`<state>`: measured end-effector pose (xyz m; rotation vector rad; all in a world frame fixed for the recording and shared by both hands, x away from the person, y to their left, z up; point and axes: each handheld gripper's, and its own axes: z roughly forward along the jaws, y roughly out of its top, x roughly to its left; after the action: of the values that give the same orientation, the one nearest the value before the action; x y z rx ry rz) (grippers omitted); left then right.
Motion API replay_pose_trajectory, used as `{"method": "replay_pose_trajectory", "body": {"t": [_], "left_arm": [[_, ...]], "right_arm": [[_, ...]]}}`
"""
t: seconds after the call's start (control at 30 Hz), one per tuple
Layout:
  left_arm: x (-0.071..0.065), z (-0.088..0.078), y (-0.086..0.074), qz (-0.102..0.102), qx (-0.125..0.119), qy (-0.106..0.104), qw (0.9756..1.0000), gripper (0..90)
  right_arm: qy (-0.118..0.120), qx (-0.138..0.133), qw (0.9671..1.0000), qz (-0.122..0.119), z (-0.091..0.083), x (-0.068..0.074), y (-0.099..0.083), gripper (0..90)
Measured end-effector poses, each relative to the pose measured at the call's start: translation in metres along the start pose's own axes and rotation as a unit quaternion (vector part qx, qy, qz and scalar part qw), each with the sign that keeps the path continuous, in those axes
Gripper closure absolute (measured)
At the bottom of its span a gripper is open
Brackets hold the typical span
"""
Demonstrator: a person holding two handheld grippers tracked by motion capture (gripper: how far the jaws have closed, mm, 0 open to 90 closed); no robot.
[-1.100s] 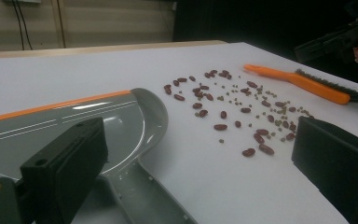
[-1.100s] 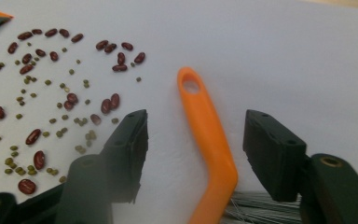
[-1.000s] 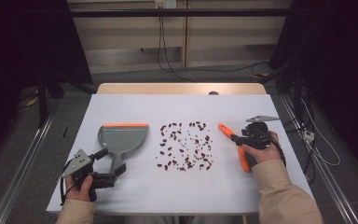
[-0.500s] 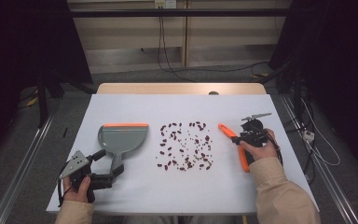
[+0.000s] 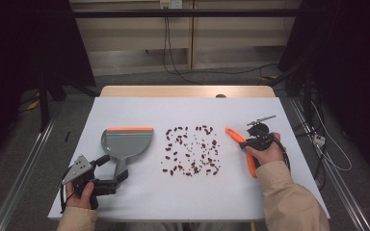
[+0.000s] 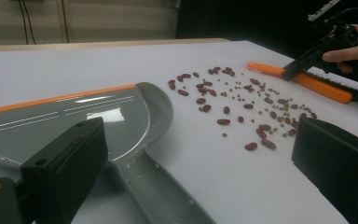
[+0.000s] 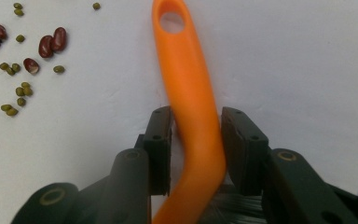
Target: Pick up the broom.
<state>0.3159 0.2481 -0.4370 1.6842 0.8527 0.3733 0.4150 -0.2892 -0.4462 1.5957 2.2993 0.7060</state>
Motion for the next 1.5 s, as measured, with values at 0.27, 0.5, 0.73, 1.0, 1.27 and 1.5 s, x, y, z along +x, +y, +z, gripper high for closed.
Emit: {"method": "replay_pose_trajectory", "body": {"t": [0.27, 0.5, 0.73, 1.0, 1.27, 1.5], "left_arm": [[-0.001, -0.001, 0.001, 0.004, -0.003, -0.003, 1.0, 3.2], [-0.002, 0.001, 0.002, 0.005, -0.003, -0.005, 1.0, 3.2], [-0.002, 0.002, 0.002, 0.008, -0.004, -0.008, 0.9999, 3.2], [-0.002, 0.0, 0.002, 0.011, -0.005, -0.002, 0.9999, 3.4], [-0.001, -0.003, 0.001, 0.005, -0.008, 0.004, 0.9999, 3.4], [-0.002, -0.003, 0.002, 0.007, -0.009, 0.006, 0.9999, 3.3]], "right_arm": [[0.002, 0.018, 0.9998, -0.005, 0.002, -0.001, 0.005, 70.6], [0.003, 0.005, 1.0, 0.001, 0.001, -0.002, 0.002, 71.2], [0.002, -0.032, 0.9995, 0.001, -0.005, 0.002, 0.002, 71.4], [0.017, -0.121, 0.9925, 0.005, -0.029, 0.01, 0.0, 71.6], [0.023, -0.204, 0.9787, 0.007, -0.056, 0.013, -0.015, 71.7], [0.033, -0.255, 0.9662, 0.013, -0.075, 0.013, -0.026, 71.7]]}}
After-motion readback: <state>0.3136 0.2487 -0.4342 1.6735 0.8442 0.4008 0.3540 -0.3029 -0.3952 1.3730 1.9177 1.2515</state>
